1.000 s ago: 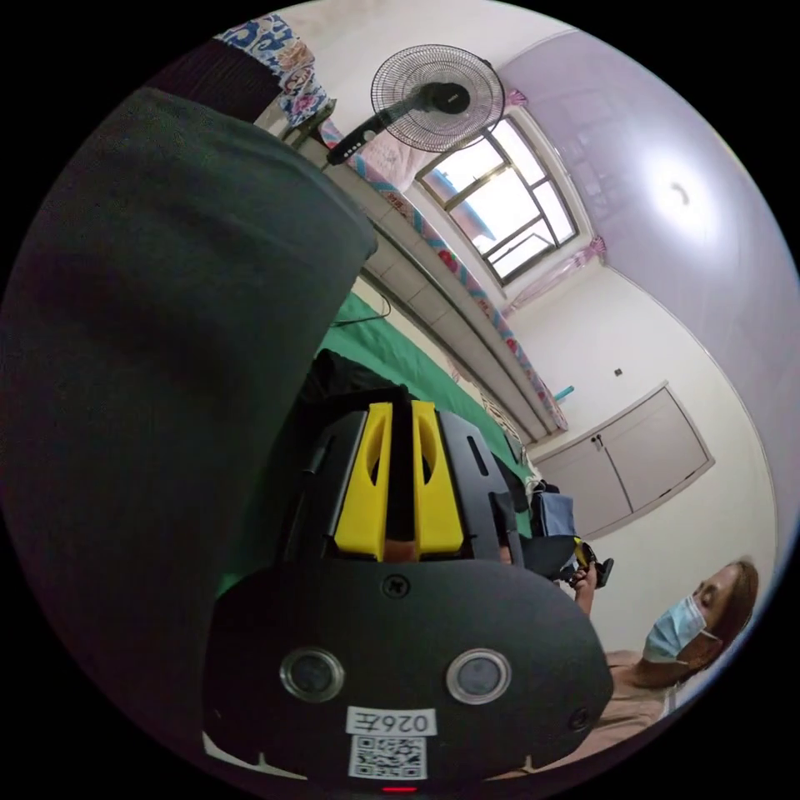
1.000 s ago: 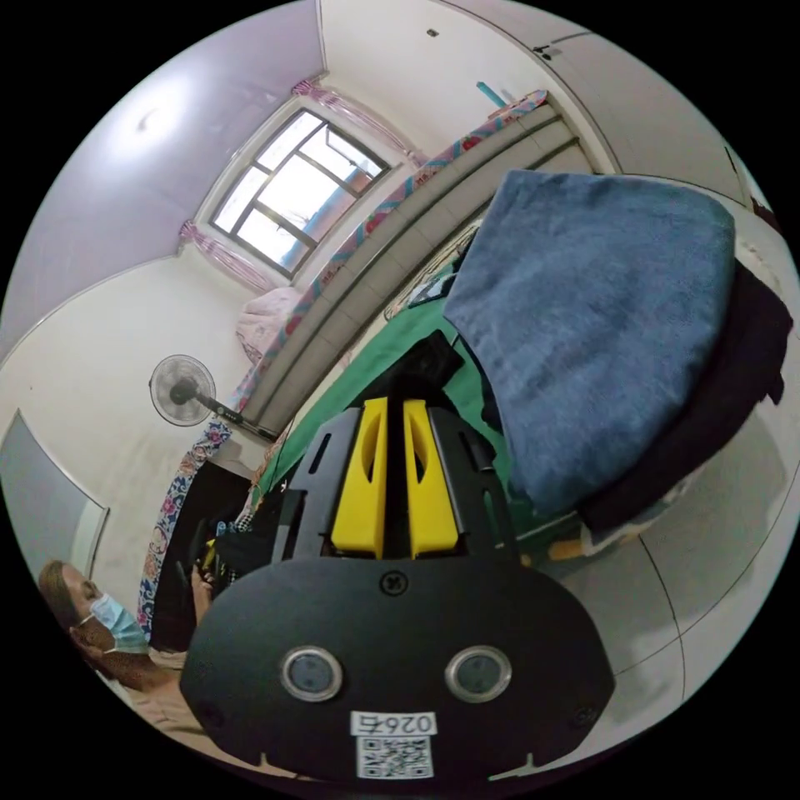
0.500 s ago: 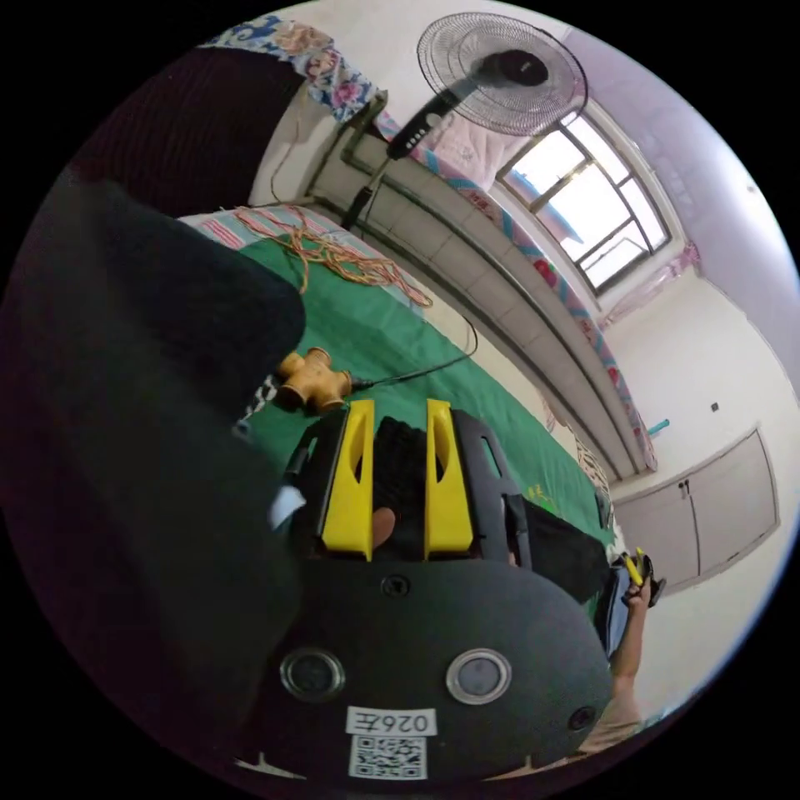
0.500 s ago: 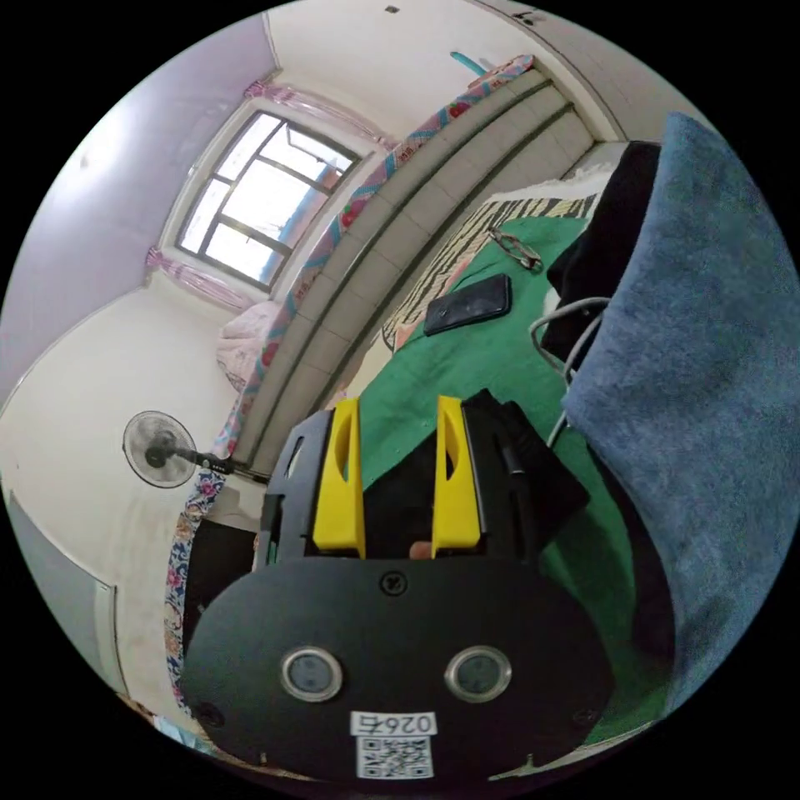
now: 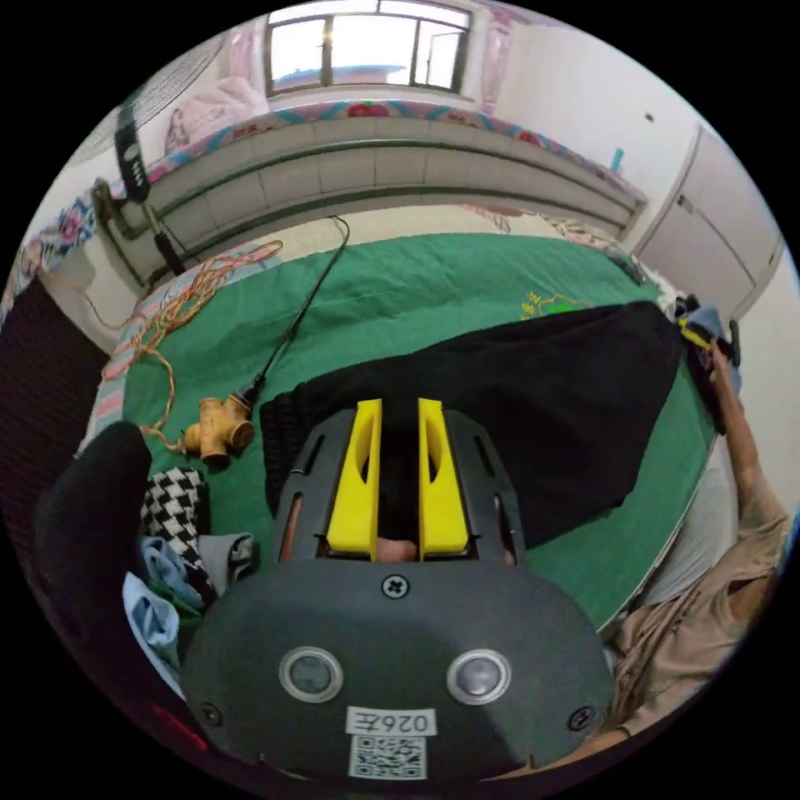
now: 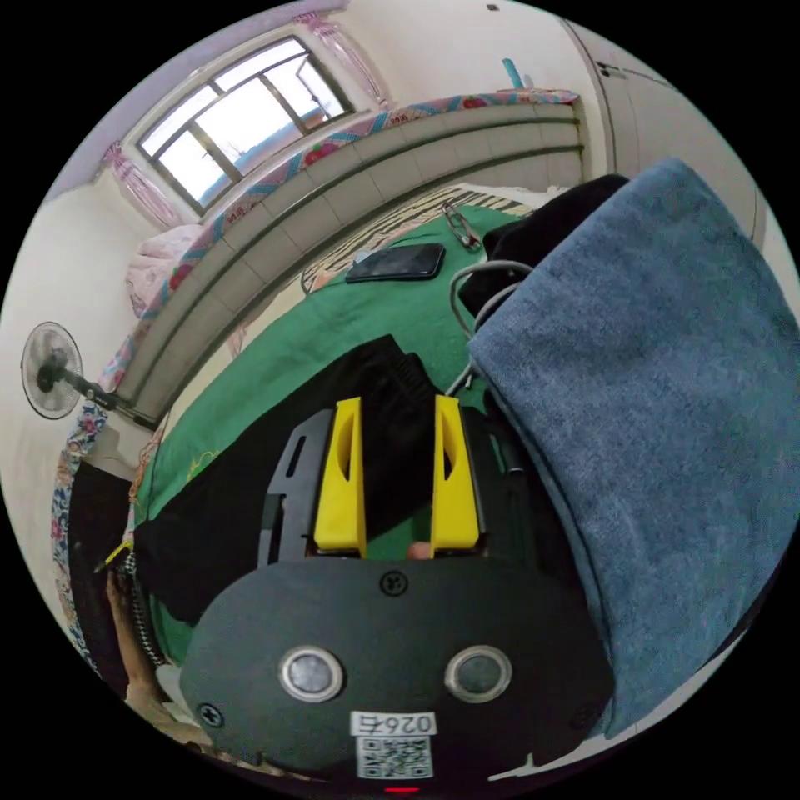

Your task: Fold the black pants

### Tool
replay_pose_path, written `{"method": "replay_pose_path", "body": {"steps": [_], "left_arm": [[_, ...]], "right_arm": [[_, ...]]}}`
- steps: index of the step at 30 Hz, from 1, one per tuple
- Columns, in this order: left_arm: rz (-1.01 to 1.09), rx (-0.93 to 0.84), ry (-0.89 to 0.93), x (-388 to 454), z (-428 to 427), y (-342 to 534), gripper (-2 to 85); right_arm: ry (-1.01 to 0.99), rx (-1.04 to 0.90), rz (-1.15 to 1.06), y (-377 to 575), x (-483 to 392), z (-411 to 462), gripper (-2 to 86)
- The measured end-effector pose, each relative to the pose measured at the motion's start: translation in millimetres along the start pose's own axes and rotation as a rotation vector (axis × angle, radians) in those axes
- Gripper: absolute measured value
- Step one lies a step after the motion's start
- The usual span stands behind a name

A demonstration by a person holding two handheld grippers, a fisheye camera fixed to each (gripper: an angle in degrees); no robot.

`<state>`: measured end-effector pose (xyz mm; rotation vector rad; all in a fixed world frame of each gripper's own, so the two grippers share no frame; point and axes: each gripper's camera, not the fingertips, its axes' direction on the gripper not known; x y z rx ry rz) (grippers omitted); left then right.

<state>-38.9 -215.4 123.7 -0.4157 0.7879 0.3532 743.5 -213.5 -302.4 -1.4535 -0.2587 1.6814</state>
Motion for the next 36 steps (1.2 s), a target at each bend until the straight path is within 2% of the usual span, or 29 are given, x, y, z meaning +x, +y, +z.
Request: {"method": "replay_pose_path", "body": {"steps": [3,4,5,6,7,8,10,13,17,20,23,26,30,32,34,36], "left_arm": [[0.16,-0.028,-0.178,53.2,22.8,-20.1,9.4],[0.205,-0.073,-0.24,71.8,41.9,-27.0,6.8],[0.247,-0.173,-0.268,86.2,68.1,-32.9,1.7],[0.268,-0.237,-0.289,91.9,82.4,-35.2,1.2],[0.298,-0.306,-0.331,102.0,100.0,-38.8,0.4],[0.312,-0.28,-0.347,108.7,96.1,-42.1,0.0],[0.255,-0.229,-0.288,99.5,82.6,-44.4,-0.3],[0.107,-0.115,-0.099,61.7,53.1,-34.7,-0.5],[-0.005,0.034,-0.077,30.5,14.3,-7.8,0.0],[0.062,0.127,-0.048,38.8,2.5,-2.5,4.7],[0.203,0.193,-0.012,67.4,15.9,-15.9,12.8],[0.332,0.129,0.012,100.3,48.4,-40.4,13.3],[0.442,-0.034,-0.007,133.3,93.4,-67.9,10.1],[0.444,-0.141,0.011,141.4,125.6,-82.8,3.0],[0.459,-0.199,-0.006,147.8,141.4,-87.4,0.8],[0.476,-0.177,-0.017,152.7,136.2,-87.2,0.0]], "right_arm": [[0.172,0.026,-0.066,1.9,-33.4,28.0,8.2],[0.193,-0.005,-0.087,1.3,-40.0,39.4,6.1],[0.202,-0.132,-0.149,-0.2,-52.6,67.1,3.1],[0.247,-0.208,-0.177,-0.2,-63.1,82.9,1.5],[0.256,-0.196,-0.197,1.1,-69.0,82.0,1.2],[0.257,-0.15,-0.221,5.2,-77.2,72.7,0.7],[0.251,-0.077,-0.235,12.5,-79.5,56.0,1.8],[0.274,-0.125,-0.225,19.2,-76.9,60.0,7.0],[0.293,0.046,-0.27,50.0,-134.6,55.5,8.9],[0.201,0.136,-0.489,77.8,-221.4,69.7,7.2],[-0.018,-0.014,-0.835,107.2,-328.4,119.7,6.1],[-0.123,-0.16,-1.093,147.3,-421.7,178.2,6.1],[-0.067,-0.242,-1.297,197.1,-505.7,244.4,6.1],[-0.06,-0.289,-1.351,213.6,-526.7,266.6,5.0],[-0.03,-0.361,-1.391,227.0,-538.8,286.3,2.2],[-0.037,-0.364,-1.376,232.5,-545.1,283.0,-0.8]]}}
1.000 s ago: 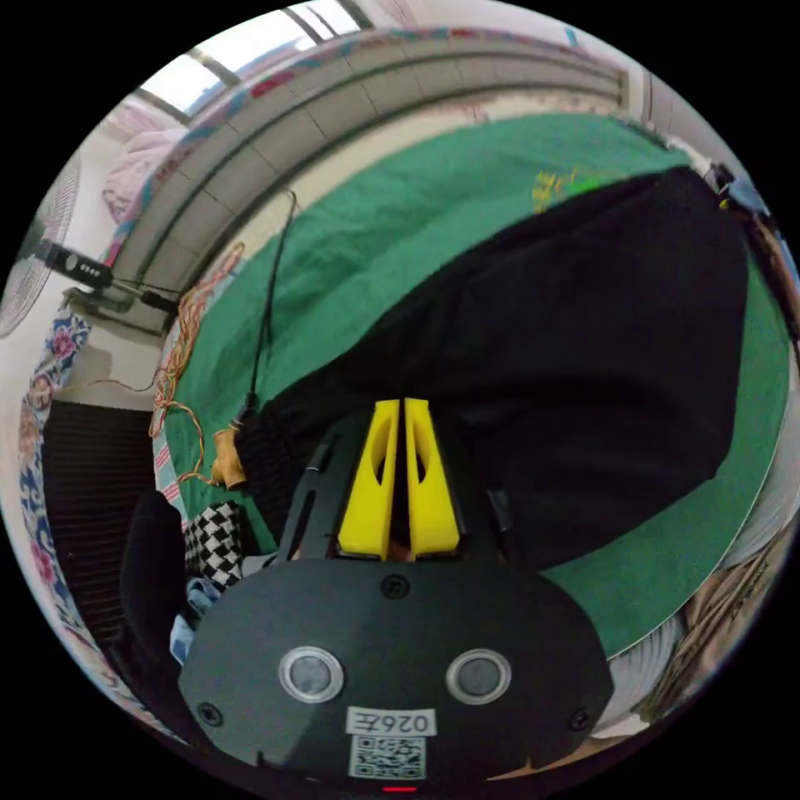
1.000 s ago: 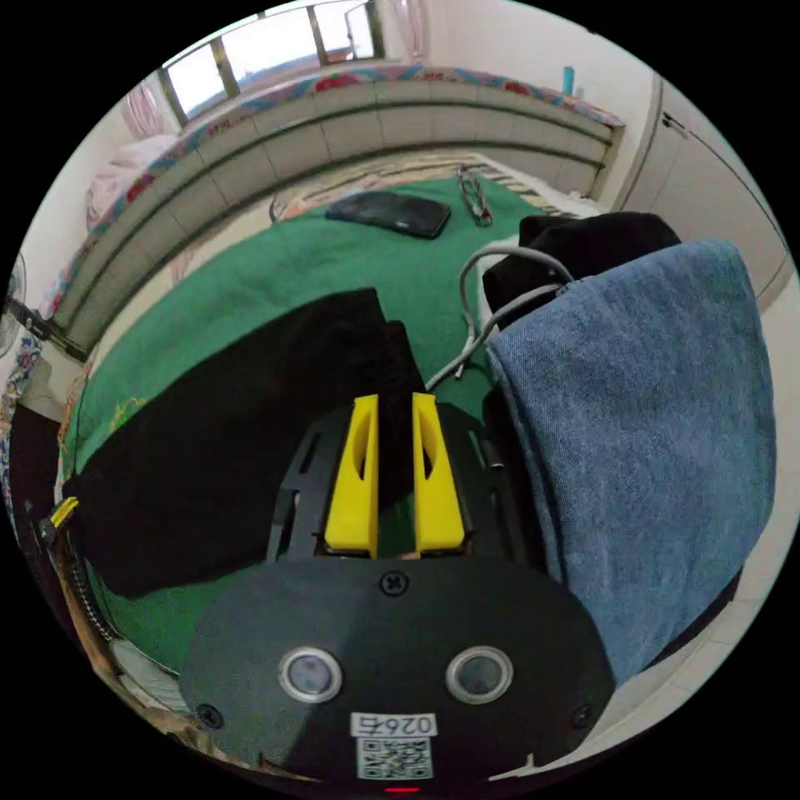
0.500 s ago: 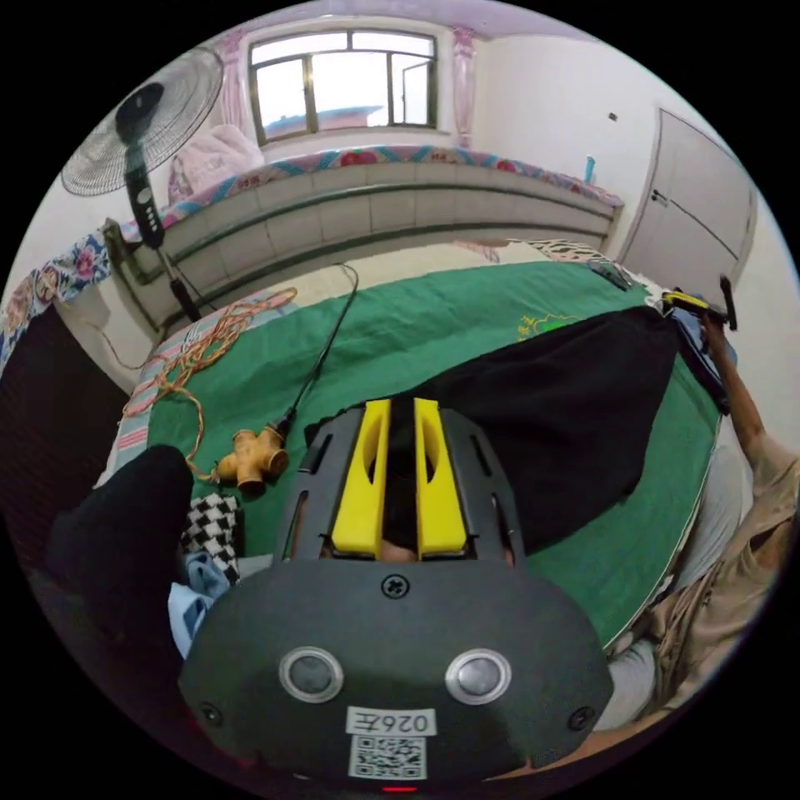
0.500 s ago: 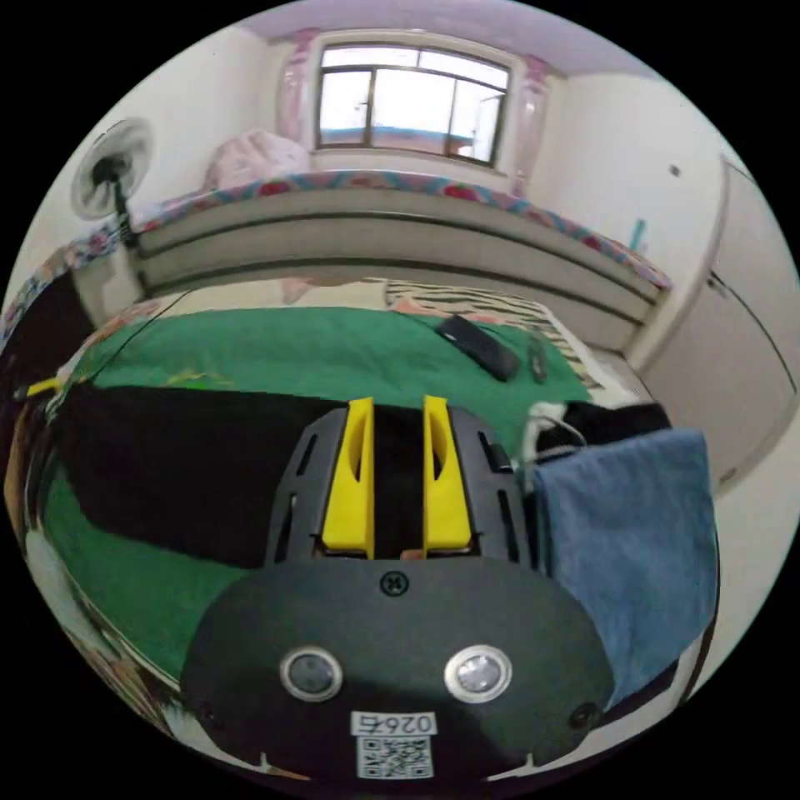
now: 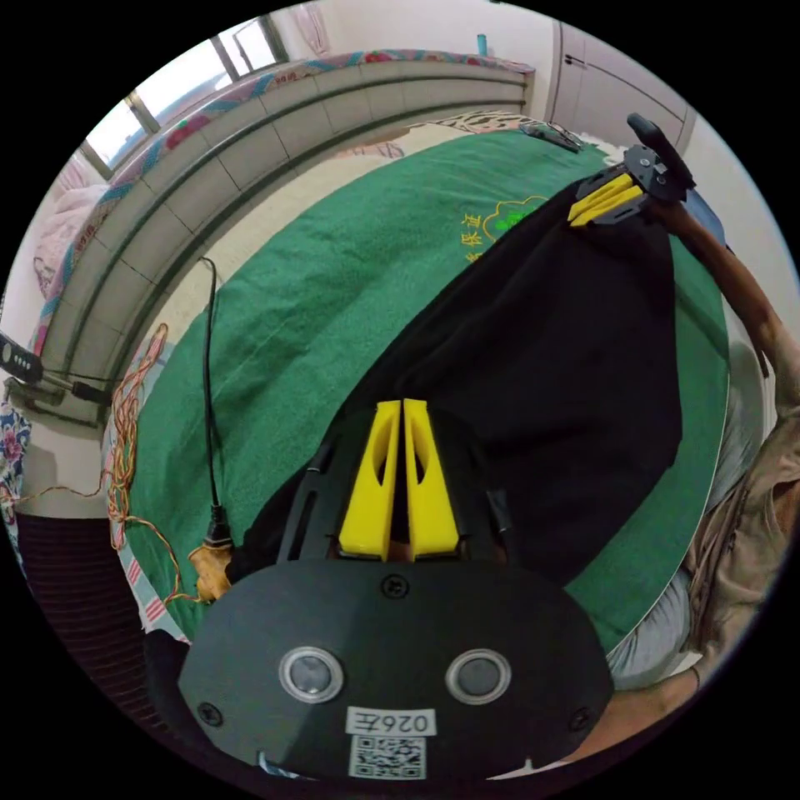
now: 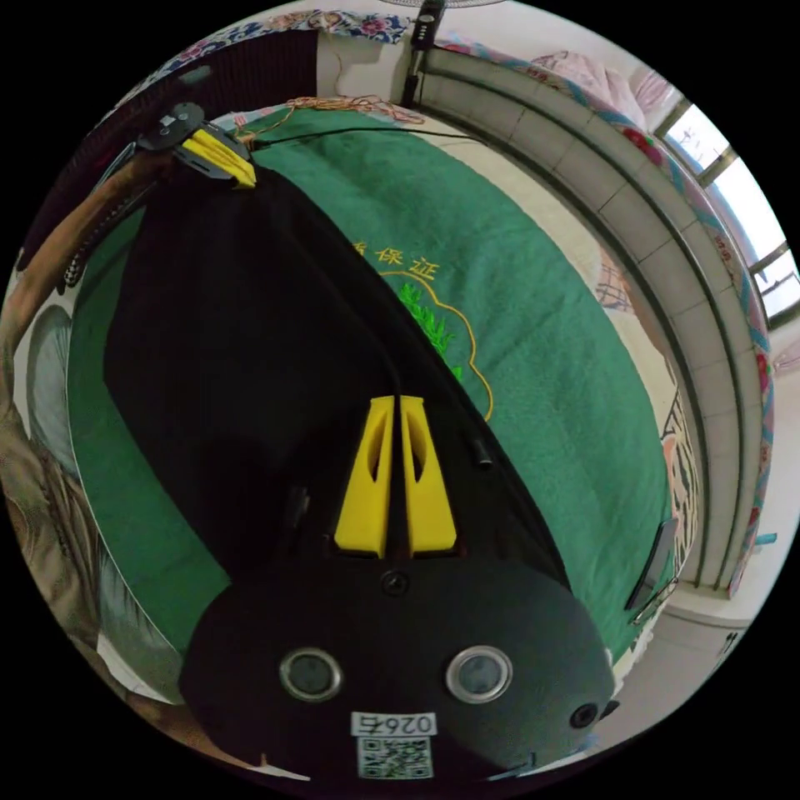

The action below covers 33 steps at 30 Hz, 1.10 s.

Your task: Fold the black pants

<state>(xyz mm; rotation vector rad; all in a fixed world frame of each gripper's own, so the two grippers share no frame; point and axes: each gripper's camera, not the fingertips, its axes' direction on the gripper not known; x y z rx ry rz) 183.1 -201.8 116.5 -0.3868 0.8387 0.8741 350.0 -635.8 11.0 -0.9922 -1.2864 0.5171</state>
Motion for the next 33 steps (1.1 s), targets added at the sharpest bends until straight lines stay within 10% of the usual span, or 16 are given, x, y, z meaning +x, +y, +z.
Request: {"method": "replay_pose_path", "body": {"steps": [10,23,33], "left_arm": [[-0.244,0.22,0.147,-37.8,-28.0,40.0,-0.8],[-0.325,-0.059,-0.282,45.6,-25.3,130.8,-0.8],[-0.494,0.14,-0.45,86.9,-91.6,161.6,-0.7]], "right_arm": [[0.01,0.074,0.167,-3.0,17.8,-4.5,3.4],[0.079,0.113,0.488,132.1,45.4,6.0,-0.3],[0.111,0.24,0.631,224.4,50.1,-67.3,-0.9]]}}
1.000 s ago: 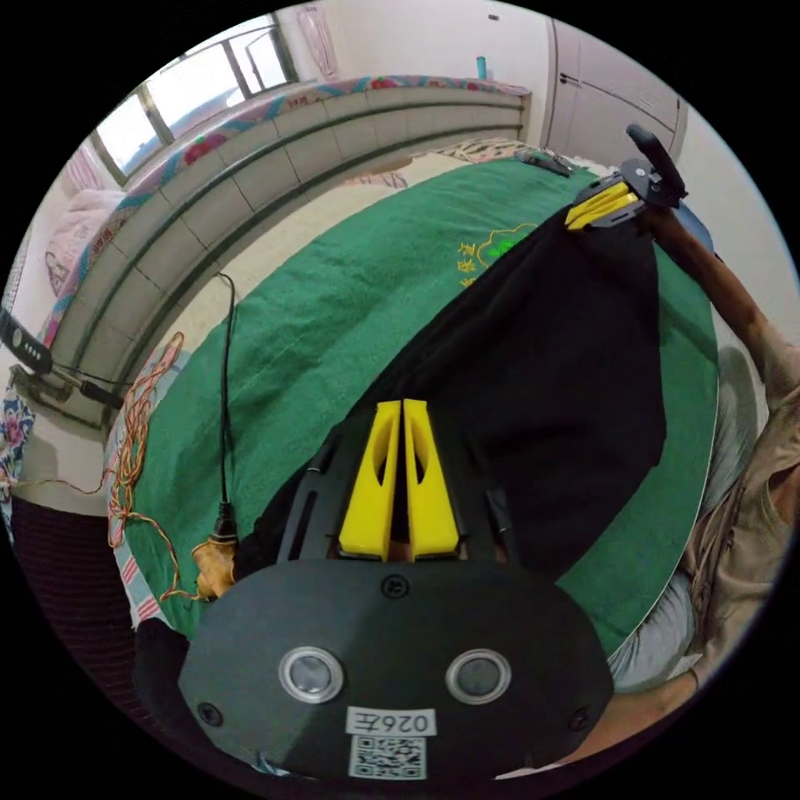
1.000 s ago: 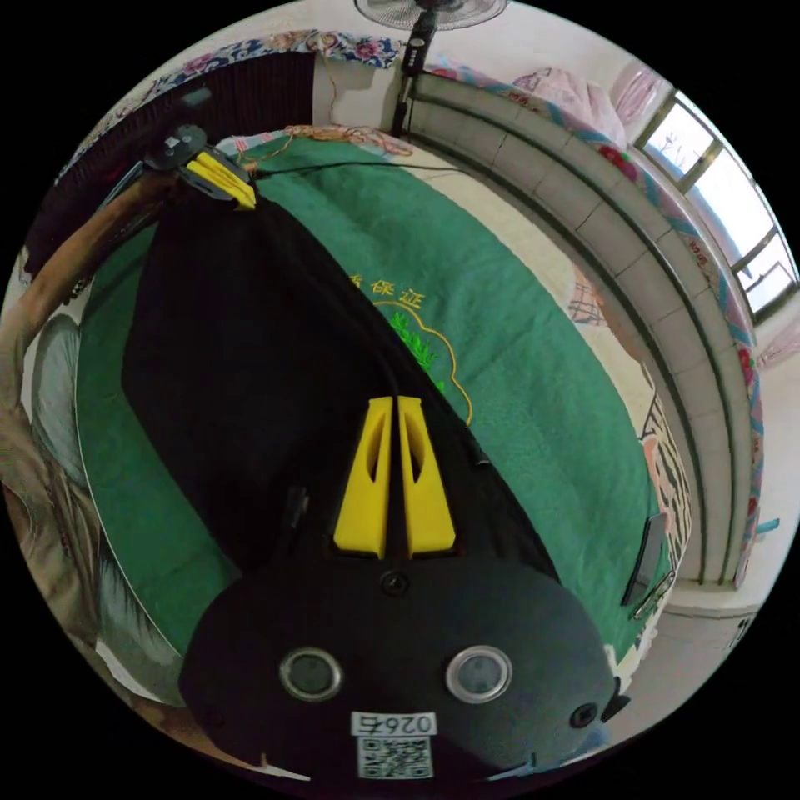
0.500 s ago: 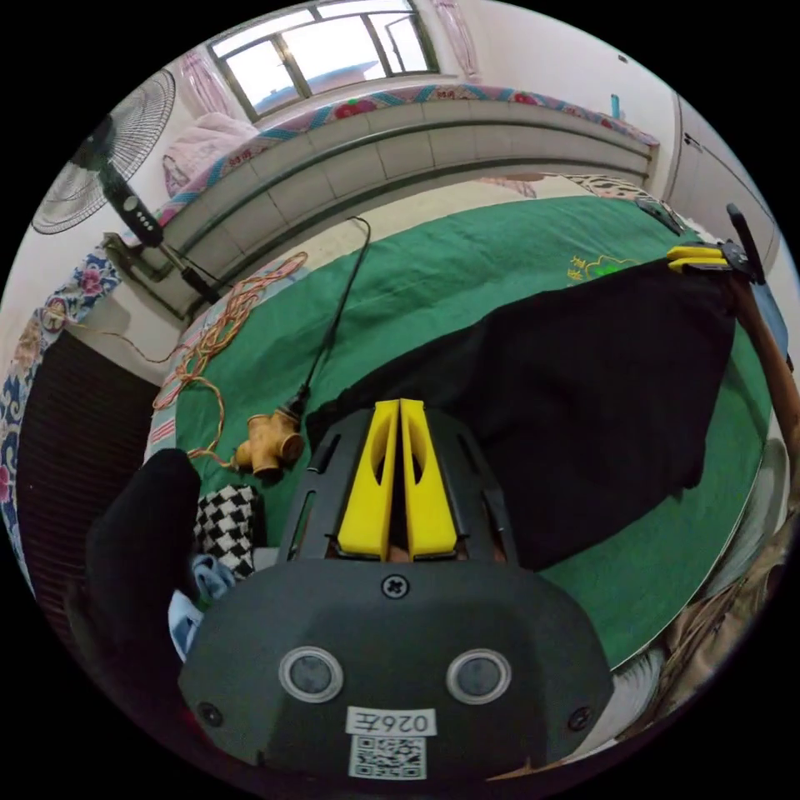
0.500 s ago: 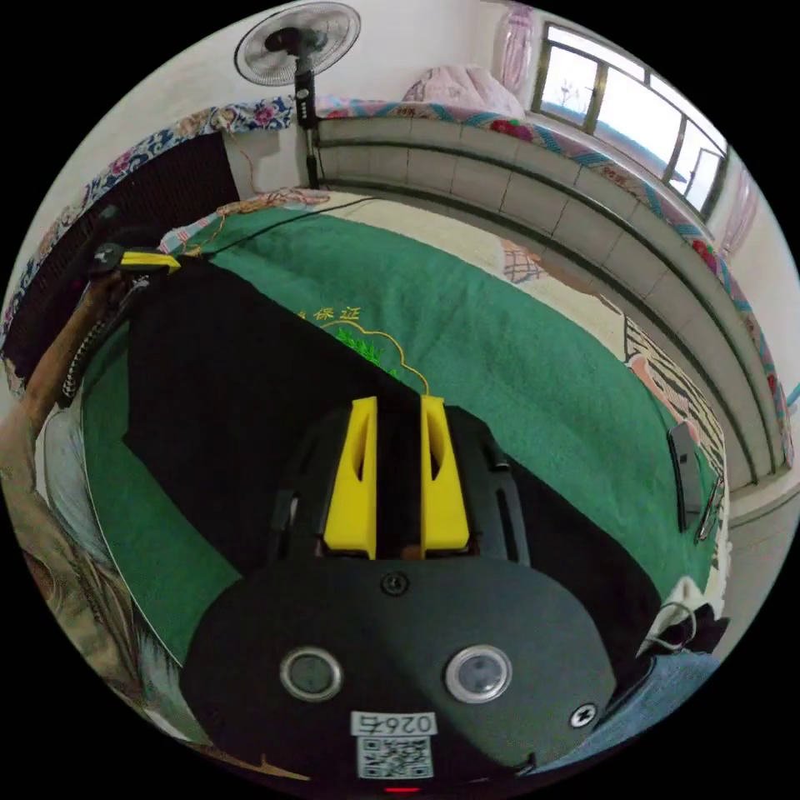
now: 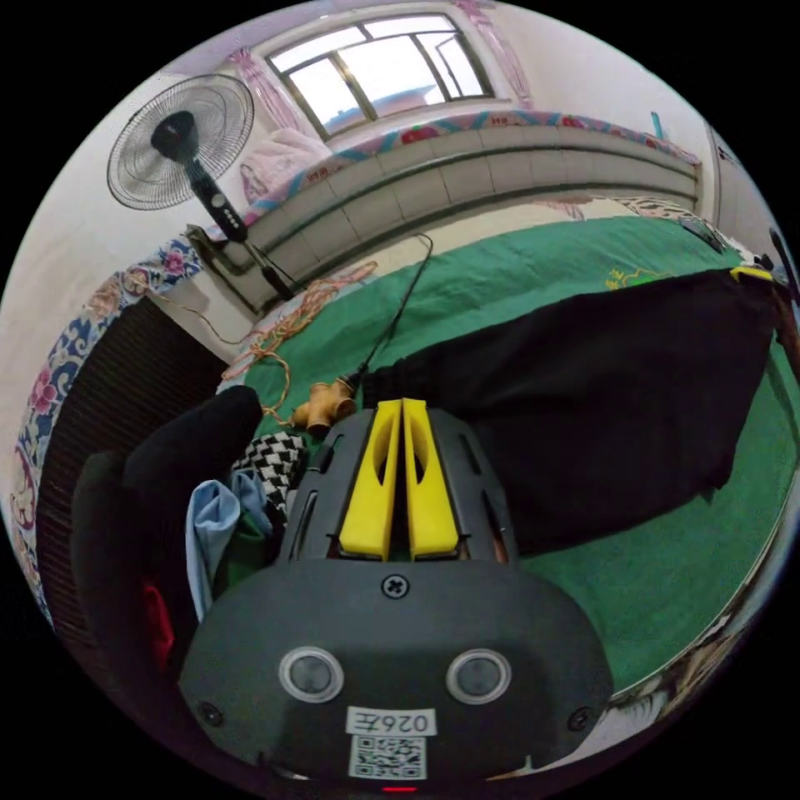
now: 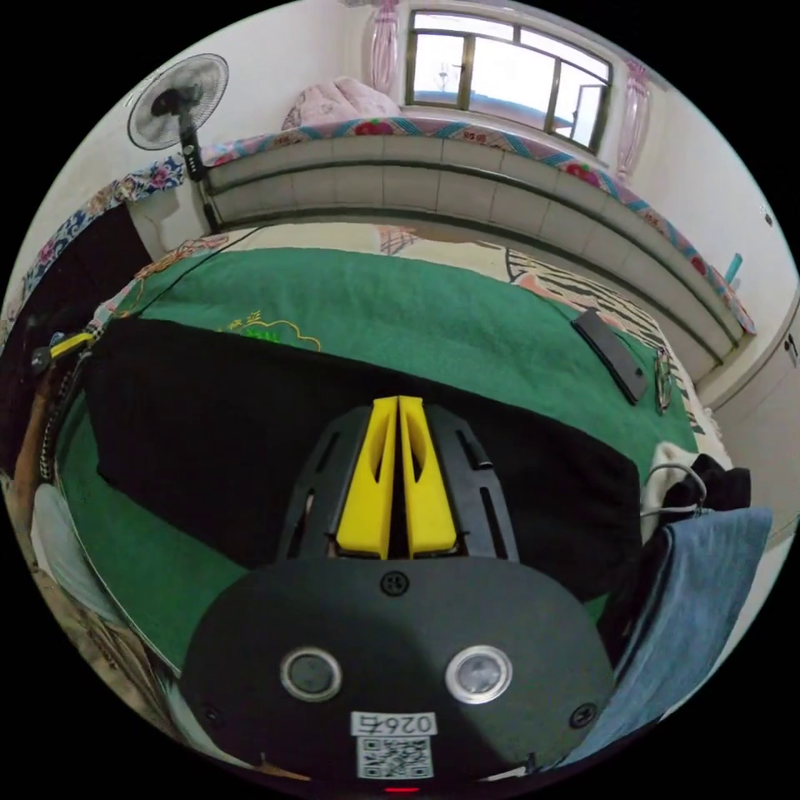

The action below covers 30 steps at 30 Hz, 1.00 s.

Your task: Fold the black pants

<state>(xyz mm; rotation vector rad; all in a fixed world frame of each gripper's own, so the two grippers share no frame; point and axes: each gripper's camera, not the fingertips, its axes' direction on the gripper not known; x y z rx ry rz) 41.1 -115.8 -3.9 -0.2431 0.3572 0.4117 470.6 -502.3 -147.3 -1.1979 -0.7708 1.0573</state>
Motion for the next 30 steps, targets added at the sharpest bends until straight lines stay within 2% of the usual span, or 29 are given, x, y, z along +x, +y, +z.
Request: {"method": "replay_pose_path", "body": {"steps": [3,5,6,7,11,13,15,16,17,19,22,25,27,29,30], "left_arm": [[0.036,0.025,-0.002,17.3,2.6,1.5,-0.7],[0.058,-0.148,-0.013,24.6,46.5,-1.6,-0.7],[0.046,-0.161,-0.007,24.4,54.6,-0.2,-0.7],[0.024,-0.102,-0.005,22.8,51.4,4.6,-0.7],[0.07,-0.102,-0.055,35.7,30.8,8.3,-0.7],[0.124,-0.084,-0.112,48.3,31.9,18.8,-0.8],[0.144,-0.035,-0.145,57.9,35.4,31.1,-0.9],[0.158,-0.017,-0.159,62.4,35.1,35.8,-0.9],[0.166,-0.015,-0.163,64.5,33.3,36.9,-1.0],[0.136,-0.023,-0.143,62.5,28.0,36.7,-1.0],[0.094,0.009,-0.182,58.3,7.2,38.7,-1.0],[0.019,0.155,-0.199,55.0,-33.8,36.3,-1.0],[-0.018,0.233,-0.089,57.5,-55.7,27.7,-1.0],[0.036,0.306,0.195,75.3,-68.7,2.5,-1.0],[0.046,0.304,0.273,82.3,-68.5,-7.9,-1.0]], "right_arm": [[-0.141,0.032,-0.084,9.2,-27.9,-25.5,-0.9],[-0.266,0.029,-0.165,12.7,-55.1,-35.4,-0.9],[-0.34,0.02,-0.218,15.1,-75.7,-39.8,-0.9],[-0.369,0.013,-0.244,16.2,-85.9,-41.2,-0.9],[-0.52,-0.066,-0.412,26.0,-157.9,-43.2,-0.9],[-0.542,-0.112,-0.492,35.0,-184.0,-39.0,-0.9],[-0.413,-0.296,-0.614,56.7,-210.6,-13.0,-0.9],[-0.381,-0.301,-0.611,62.8,-210.4,-10.1,-0.9],[-0.385,-0.215,-0.562,71.4,-196.6,-22.6,-0.9],[-0.408,-0.234,-0.492,77.6,-170.8,-32.9,-0.9],[-0.55,-0.229,-0.387,81.7,-110.8,-55.5,-0.9],[-0.617,-0.011,-0.113,92.6,-13.0,-94.7,-0.9],[-0.642,0.138,0.163,110.5,80.7,-120.0,-0.9],[-0.571,0.196,0.353,132.0,146.6,-137.6,-0.8],[-0.501,0.245,0.466,150.9,185.4,-152.3,-0.8]]}}
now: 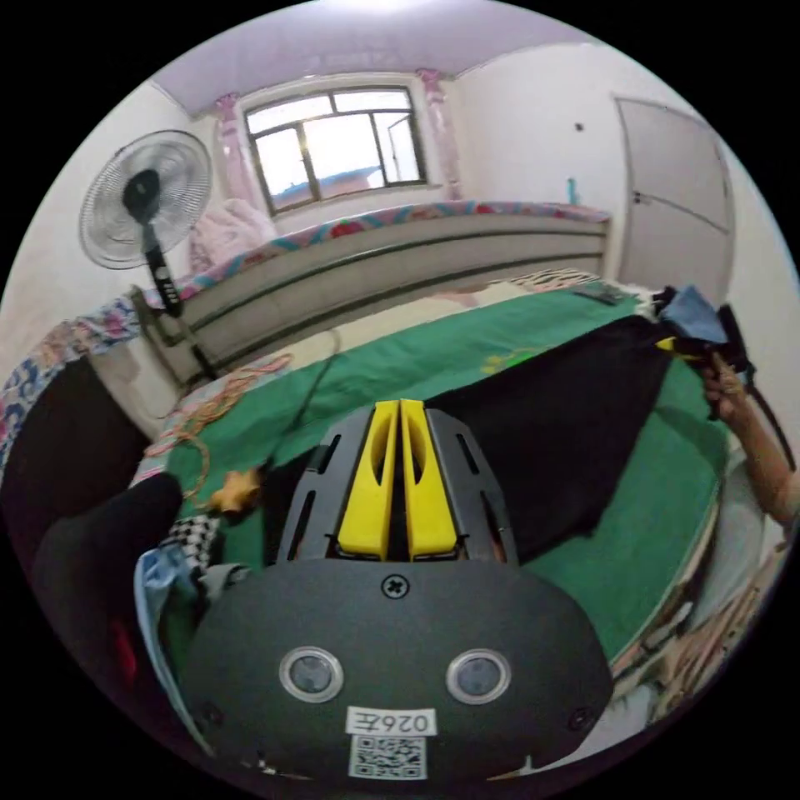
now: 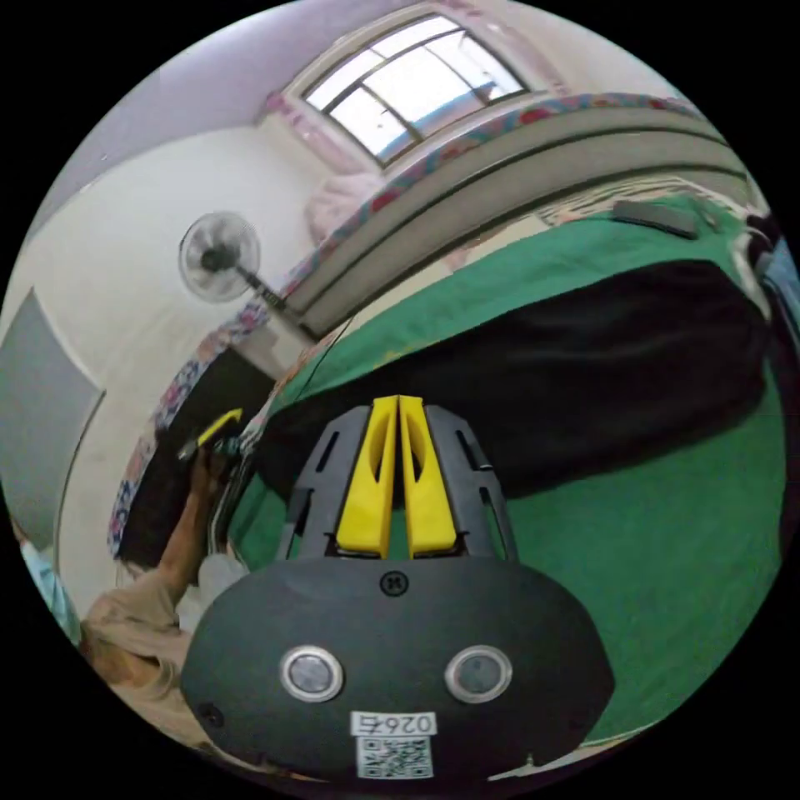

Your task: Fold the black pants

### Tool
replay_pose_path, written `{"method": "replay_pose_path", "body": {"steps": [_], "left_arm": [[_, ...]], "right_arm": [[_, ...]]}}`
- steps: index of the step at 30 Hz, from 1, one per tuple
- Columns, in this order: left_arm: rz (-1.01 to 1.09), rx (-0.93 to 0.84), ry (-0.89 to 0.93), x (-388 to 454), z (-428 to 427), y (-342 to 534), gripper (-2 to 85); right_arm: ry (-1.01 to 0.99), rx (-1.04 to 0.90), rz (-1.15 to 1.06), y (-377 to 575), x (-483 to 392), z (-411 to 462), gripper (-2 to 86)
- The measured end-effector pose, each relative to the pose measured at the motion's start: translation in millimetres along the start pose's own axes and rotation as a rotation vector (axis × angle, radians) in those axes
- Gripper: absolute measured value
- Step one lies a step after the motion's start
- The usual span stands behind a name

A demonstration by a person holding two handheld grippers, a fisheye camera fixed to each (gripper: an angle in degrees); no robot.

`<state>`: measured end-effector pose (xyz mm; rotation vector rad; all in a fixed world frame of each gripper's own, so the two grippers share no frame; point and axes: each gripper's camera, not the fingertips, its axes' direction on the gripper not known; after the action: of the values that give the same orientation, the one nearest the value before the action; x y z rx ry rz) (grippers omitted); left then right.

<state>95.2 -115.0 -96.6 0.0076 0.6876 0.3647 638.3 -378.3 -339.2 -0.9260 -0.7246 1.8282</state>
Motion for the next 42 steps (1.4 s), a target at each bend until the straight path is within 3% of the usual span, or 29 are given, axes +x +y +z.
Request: {"method": "replay_pose_path", "body": {"steps": [2,5,8,14,19,23,25,27,29,34,37,40,42], "left_arm": [[0.022,-0.004,0.318,32.4,28.5,-44.5,-0.9],[0.031,-0.002,0.586,96.7,72.3,-105.5,-0.8],[0.085,-0.001,0.727,188.0,117.6,-161.0,-0.7],[0.17,-0.172,0.881,375.5,225.4,-224.6,-0.7],[0.191,-0.437,0.71,460.0,320.0,-221.5,-0.7],[0.172,-0.47,0.769,458.4,351.9,-214.2,-0.4],[0.157,-0.499,0.801,447.8,355.4,-218.6,0.0],[0.161,-0.464,0.838,436.7,348.7,-226.8,0.9],[0.148,-0.377,0.939,420.5,332.8,-244.0,8.1],[0.136,-0.423,1.156,408.6,325.4,-272.7,22.2],[0.173,-0.418,1.108,408.5,319.7,-277.4,26.7],[0.216,-0.425,1.063,407.2,315.9,-274.5,27.6],[0.243,-0.459,1.002,403.8,315.6,-269.5,23.4]], "right_arm": [[0.072,0.109,0.105,-0.9,38.0,-47.8,-0.5],[0.234,0.185,0.227,-1.6,90.0,-109.7,1.1],[0.326,0.25,0.359,-2.9,137.2,-154.7,6.5],[0.247,0.169,0.549,-10.2,223.7,-161.7,12.8],[0.192,0.251,0.528,-20.0,241.2,-158.9,10.5],[0.177,0.282,0.47,-28.6,226.9,-148.3,11.7],[0.179,0.255,0.441,-34.2,219.0,-143.3,8.0],[0.058,0.197,0.4,-35.8,212.7,-130.5,1.9],[0.055,0.245,0.398,-30.1,198.3,-129.8,0.7],[0.233,0.219,0.1,-42.0,101.2,-115.7,-0.8],[0.385,0.162,-0.171,-39.9,18.6,-82.5,-1.2],[0.53,0.051,-0.463,-23.9,-57.0,-30.6,-1.4],[0.629,-0.023,-0.647,-2.3,-104.3,12.5,-1.4]]}}
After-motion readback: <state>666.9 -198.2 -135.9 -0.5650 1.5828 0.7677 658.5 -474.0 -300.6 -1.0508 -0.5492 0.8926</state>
